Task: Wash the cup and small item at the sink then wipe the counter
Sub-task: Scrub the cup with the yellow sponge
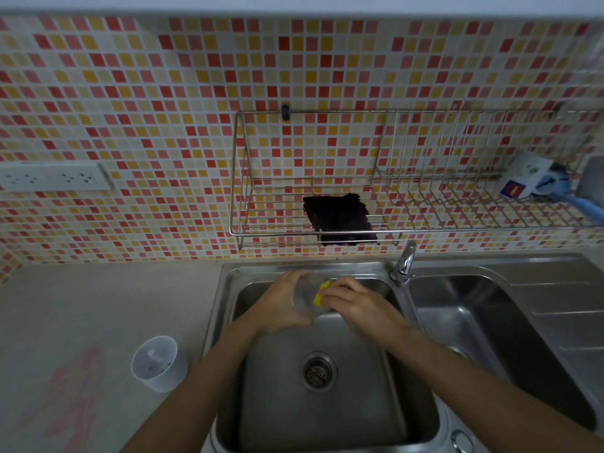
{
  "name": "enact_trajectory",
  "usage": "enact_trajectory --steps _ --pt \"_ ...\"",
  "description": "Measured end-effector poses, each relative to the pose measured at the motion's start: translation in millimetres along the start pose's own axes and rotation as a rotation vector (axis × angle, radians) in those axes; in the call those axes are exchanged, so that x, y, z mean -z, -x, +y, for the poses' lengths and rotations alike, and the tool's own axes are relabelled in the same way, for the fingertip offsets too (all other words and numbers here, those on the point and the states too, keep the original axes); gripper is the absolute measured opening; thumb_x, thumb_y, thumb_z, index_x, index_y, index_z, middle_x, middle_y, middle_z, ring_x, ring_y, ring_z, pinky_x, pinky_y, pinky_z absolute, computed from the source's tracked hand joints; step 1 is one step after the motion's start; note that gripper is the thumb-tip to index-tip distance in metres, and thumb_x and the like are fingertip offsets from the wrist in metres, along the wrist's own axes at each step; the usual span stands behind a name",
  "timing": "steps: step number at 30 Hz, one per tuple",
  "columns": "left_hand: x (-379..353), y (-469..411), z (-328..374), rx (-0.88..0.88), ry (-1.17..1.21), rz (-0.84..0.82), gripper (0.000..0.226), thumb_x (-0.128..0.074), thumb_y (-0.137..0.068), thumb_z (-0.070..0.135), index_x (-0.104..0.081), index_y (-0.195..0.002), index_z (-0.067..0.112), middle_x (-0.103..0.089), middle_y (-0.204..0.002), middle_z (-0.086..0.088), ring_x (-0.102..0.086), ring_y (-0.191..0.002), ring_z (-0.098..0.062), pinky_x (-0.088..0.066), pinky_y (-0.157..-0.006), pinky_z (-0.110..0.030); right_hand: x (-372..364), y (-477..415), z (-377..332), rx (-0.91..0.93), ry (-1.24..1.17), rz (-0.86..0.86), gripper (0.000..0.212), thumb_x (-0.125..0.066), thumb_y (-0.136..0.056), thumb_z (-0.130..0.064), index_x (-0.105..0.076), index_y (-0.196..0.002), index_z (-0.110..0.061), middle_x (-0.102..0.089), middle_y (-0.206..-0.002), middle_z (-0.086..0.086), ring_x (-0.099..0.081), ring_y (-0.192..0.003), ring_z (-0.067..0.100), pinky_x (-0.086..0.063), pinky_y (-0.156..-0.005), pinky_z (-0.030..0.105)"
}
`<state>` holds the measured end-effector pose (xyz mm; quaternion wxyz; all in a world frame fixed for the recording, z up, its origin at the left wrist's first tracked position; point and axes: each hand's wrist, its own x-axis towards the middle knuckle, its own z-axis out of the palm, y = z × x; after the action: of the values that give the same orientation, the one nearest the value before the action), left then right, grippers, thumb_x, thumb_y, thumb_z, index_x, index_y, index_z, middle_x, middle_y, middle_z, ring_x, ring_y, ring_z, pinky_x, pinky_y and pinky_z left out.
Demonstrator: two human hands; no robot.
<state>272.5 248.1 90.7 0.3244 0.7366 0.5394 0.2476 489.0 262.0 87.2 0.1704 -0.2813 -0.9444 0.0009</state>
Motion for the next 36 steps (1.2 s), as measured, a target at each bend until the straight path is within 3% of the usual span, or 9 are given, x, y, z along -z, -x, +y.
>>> enact_trajectory --steps 3,6,11,14,18,24,26,30,36 --pt "-10 1 3 0.005 0.086 0.078 0.106 -0.089 -0.055 0.039 -0.023 -0.137 0.027 -0.041 -0.133 0.011 -0.039 -0.123 -0.002 -0.035 -0.101 -0.016 5 -4 -1 -0.02 -0.02 0.05 0.045 -0.071 -0.072 -0.001 -0.063 -0.113 -0.018 -0.064 -0.117 -0.004 -0.047 -0.111 0.018 -0.054 -0.084 0.032" --pt "-14 1 2 -0.022 0.028 0.209 0.09 -0.088 -0.055 0.037 -0.033 -0.125 0.022 -0.039 -0.125 0.006 -0.041 -0.116 -0.004 -0.038 -0.095 -0.012 6 -5 -4 -0.053 -0.057 0.062 0.046 -0.07 -0.07 0.004 -0.067 -0.111 -0.015 -0.067 -0.113 -0.002 -0.049 -0.108 0.018 -0.05 -0.09 0.028" --pt "-10 2 -7 -0.139 -0.153 0.212 0.078 -0.081 -0.06 0.039 -0.046 -0.127 0.02 -0.044 -0.122 0.005 -0.041 -0.114 -0.009 -0.036 -0.095 -0.017 9 -15 -14 -0.237 -0.326 -0.114 0.028 -0.058 -0.09 -0.006 -0.07 -0.113 -0.017 -0.07 -0.107 -0.002 -0.052 -0.101 0.014 -0.036 -0.088 0.02" --pt "-8 0 -5 -0.154 -0.201 0.156 0.08 -0.075 -0.059 0.041 -0.048 -0.13 0.017 -0.051 -0.125 0.0 -0.044 -0.117 -0.013 -0.036 -0.101 -0.028 11 -21 -9 -0.079 -0.107 -0.165 0.035 -0.07 -0.077 -0.002 -0.071 -0.107 -0.018 -0.07 -0.105 -0.003 -0.054 -0.099 0.018 -0.049 -0.083 0.034" --pt "-3 -1 0 -0.163 -0.176 0.127 0.084 -0.087 -0.058 0.027 -0.048 -0.131 0.015 -0.052 -0.129 -0.002 -0.043 -0.118 -0.01 -0.03 -0.098 -0.016 10 -20 4 0.039 0.145 -0.072 0.044 -0.079 -0.062 -0.005 -0.071 -0.104 -0.016 -0.07 -0.109 -0.005 -0.057 -0.106 0.021 -0.049 -0.079 0.035" --pt "5 2 -6 -0.121 -0.236 0.088 0.084 -0.087 -0.06 0.024 -0.046 -0.133 0.013 -0.05 -0.132 -0.005 -0.045 -0.122 -0.017 -0.038 -0.104 -0.031 -5 -11 -22 -0.428 -0.524 -0.021 0.027 -0.063 -0.086 -0.005 -0.074 -0.106 -0.019 -0.065 -0.089 -0.017 -0.061 -0.088 0.009 -0.047 -0.084 0.02" --pt "1 6 -4 -0.115 -0.234 0.052 0.086 -0.087 -0.059 0.021 -0.046 -0.134 0.014 -0.05 -0.131 -0.005 -0.046 -0.121 -0.018 -0.038 -0.103 -0.029 0 -14 -19 -0.348 -0.465 -0.063 0.027 -0.065 -0.086 -0.005 -0.073 -0.108 -0.019 -0.064 -0.09 -0.019 -0.059 -0.091 0.01 -0.042 -0.083 0.014" --pt "1 12 3 -0.074 -0.192 0.007 0.089 -0.088 -0.059 0.026 -0.044 -0.136 0.017 -0.047 -0.134 -0.002 -0.044 -0.123 -0.015 -0.033 -0.098 -0.021 1 -16 -7 -0.011 -0.163 -0.019 0.035 -0.074 -0.069 0.005 -0.074 -0.099 -0.012 -0.074 -0.099 -0.004 -0.058 -0.089 0.02 -0.049 -0.08 0.029" --pt "6 19 8 -0.041 -0.11 -0.014 0.088 -0.087 -0.062 0.024 -0.042 -0.138 0.022 -0.045 -0.138 0.003 -0.042 -0.124 -0.011 -0.033 -0.103 -0.023 3 1 -15 0.017 -0.101 -0.065 0.033 -0.071 -0.076 0.0 -0.07 -0.106 -0.014 -0.071 -0.103 -0.004 -0.055 -0.094 0.02 -0.049 -0.083 0.027"
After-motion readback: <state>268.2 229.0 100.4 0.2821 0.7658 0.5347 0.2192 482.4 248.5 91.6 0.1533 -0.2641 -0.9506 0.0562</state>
